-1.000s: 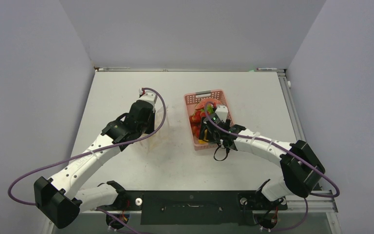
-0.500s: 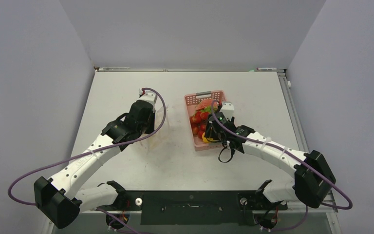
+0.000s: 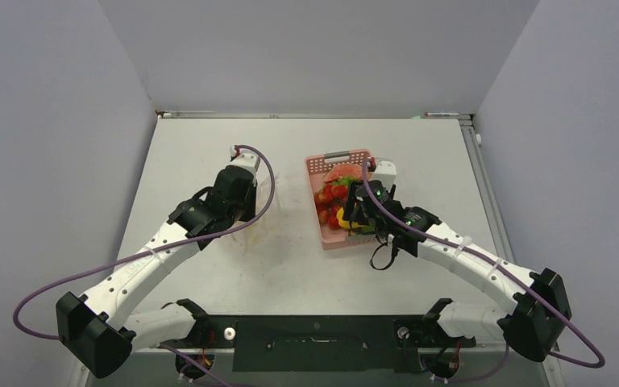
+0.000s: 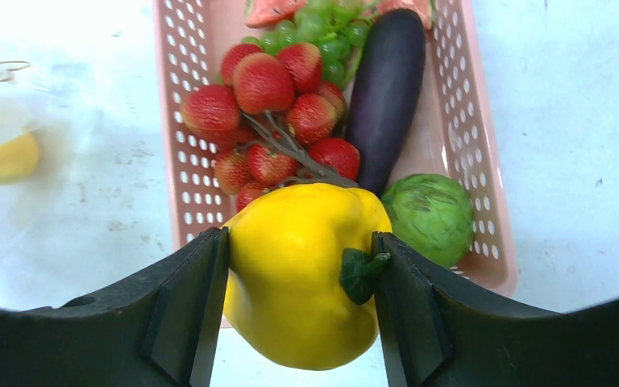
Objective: Place the food in the zip-top bag and seal the zipper
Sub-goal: Pick up the fake vegetable from the bin, then place the fake vegetable in the zipper food storage bag, then pick up the fake fruit from the bin.
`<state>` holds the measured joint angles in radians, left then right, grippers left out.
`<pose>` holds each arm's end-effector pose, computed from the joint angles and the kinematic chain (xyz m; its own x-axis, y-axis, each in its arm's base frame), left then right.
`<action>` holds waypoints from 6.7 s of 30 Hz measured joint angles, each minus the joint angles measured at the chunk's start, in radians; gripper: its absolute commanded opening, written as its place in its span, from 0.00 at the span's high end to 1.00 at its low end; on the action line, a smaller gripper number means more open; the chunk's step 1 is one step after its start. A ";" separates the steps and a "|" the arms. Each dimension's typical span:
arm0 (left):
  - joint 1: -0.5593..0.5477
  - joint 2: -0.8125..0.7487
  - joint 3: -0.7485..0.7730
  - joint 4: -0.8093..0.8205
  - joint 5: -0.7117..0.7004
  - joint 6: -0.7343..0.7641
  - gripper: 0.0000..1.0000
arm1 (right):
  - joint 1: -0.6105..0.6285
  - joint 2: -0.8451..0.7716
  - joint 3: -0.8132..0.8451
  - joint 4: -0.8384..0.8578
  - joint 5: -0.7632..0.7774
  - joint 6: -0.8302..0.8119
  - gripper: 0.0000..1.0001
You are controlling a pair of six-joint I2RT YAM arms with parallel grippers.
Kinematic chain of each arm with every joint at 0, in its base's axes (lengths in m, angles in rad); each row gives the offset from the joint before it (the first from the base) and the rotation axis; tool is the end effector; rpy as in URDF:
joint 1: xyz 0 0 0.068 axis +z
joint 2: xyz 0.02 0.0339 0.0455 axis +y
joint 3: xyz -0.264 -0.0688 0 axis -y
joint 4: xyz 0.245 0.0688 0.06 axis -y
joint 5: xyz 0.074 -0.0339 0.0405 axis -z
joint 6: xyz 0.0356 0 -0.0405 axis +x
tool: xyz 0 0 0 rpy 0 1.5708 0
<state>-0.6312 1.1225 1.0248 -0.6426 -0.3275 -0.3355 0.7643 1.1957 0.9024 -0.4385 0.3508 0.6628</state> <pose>0.1963 -0.1293 0.3146 -0.6350 0.0780 -0.7685 0.1673 0.9852 -0.0382 0.1926 0.1677 0.2740 -0.6666 0.1615 -0.7277 -0.0700 0.9584 0.2768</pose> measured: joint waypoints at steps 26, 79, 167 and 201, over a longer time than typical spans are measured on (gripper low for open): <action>0.000 0.008 0.000 -0.001 0.011 0.000 1.00 | 0.187 0.178 0.241 0.156 -0.106 -0.023 0.72; 0.011 -0.031 0.000 0.000 -0.005 0.002 1.00 | 0.291 0.528 0.406 0.310 -0.220 0.064 0.13; 0.010 -0.013 0.000 0.000 -0.001 0.002 1.00 | -0.097 0.248 0.010 -0.094 0.063 -0.109 0.26; 0.010 -0.013 0.000 0.000 0.002 0.002 1.00 | -0.095 0.196 0.108 -0.149 0.118 -0.126 0.72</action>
<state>-0.6209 1.1095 1.0248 -0.6422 -0.3260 -0.3336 0.6693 1.3922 1.0107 -0.5877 0.4690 0.5365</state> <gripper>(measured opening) 0.001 0.595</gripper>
